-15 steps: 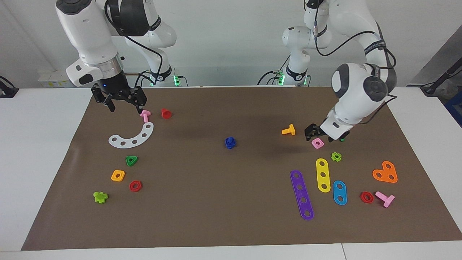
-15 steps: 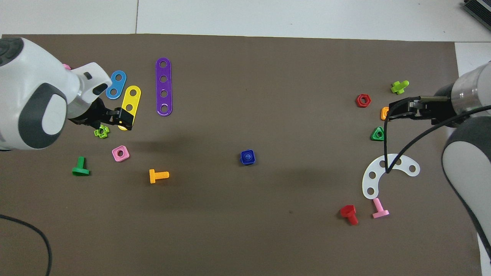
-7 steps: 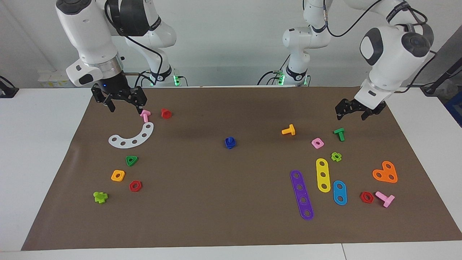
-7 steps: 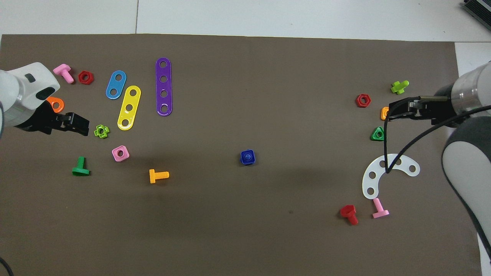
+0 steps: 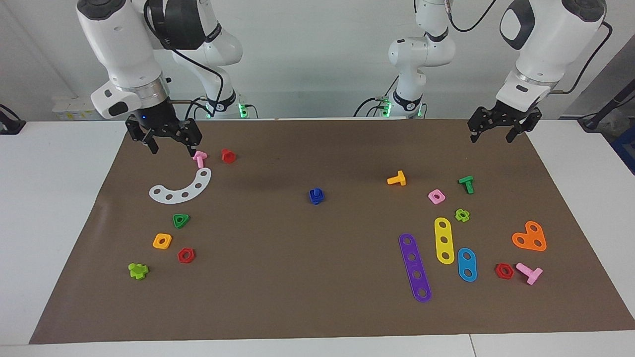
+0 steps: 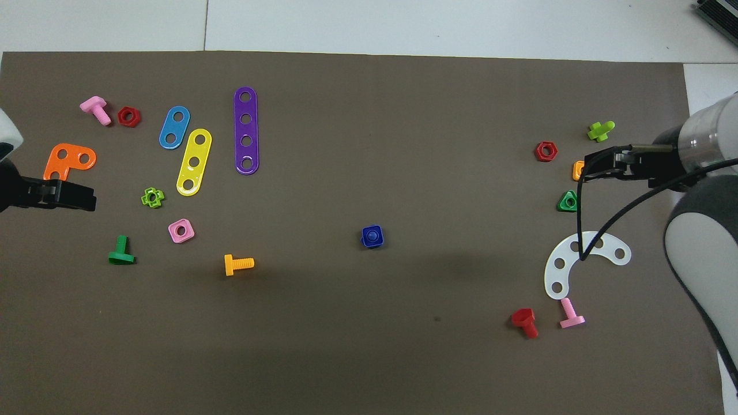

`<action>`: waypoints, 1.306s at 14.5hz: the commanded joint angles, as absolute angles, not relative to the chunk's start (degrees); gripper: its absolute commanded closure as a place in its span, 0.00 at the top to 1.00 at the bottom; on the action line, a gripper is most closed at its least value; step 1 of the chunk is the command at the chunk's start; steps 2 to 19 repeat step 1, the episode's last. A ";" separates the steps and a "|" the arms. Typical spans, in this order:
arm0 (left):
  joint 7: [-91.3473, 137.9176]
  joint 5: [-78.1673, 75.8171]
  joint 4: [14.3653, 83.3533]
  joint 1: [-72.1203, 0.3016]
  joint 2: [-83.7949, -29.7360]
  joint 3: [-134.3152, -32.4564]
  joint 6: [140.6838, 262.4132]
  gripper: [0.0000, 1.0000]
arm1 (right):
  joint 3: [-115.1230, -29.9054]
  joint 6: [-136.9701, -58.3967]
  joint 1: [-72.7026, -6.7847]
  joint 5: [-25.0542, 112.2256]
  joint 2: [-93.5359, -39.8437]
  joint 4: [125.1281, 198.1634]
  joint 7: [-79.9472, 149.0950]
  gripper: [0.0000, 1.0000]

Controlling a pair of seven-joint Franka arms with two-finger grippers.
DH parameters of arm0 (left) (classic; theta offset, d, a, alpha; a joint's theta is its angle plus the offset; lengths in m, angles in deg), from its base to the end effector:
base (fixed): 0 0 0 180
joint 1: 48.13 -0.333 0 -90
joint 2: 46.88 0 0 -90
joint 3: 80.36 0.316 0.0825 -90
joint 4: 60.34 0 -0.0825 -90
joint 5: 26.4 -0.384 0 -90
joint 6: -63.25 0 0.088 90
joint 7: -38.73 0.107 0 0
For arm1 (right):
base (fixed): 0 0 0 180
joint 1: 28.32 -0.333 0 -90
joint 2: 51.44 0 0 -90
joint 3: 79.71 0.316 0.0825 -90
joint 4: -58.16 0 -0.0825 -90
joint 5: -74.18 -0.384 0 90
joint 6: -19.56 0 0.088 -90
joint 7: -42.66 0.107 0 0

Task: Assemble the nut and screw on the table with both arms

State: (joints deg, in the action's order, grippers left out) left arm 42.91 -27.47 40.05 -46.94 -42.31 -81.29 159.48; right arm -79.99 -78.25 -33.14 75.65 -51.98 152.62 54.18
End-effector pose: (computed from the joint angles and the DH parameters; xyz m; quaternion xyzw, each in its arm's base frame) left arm 0.5359 -0.0183 0.5914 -0.9984 0.0559 -0.0034 0.0100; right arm 0.5668 0.0426 0.5944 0.9979 -0.0594 0.0261 0.0092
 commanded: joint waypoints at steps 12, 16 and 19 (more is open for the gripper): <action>42.59 -28.77 40.12 -46.46 -42.40 -81.15 159.23 1.00 | -79.63 -78.43 -32.45 74.97 -50.65 154.05 52.86 1.00; 42.59 -28.77 40.12 -46.46 -42.40 -81.15 159.23 1.00 | -79.63 -78.43 -32.45 74.97 -50.65 154.05 52.86 1.00; 42.59 -28.77 40.12 -46.46 -42.40 -81.15 159.23 1.00 | -79.63 -78.43 -32.45 74.97 -50.65 154.05 52.86 1.00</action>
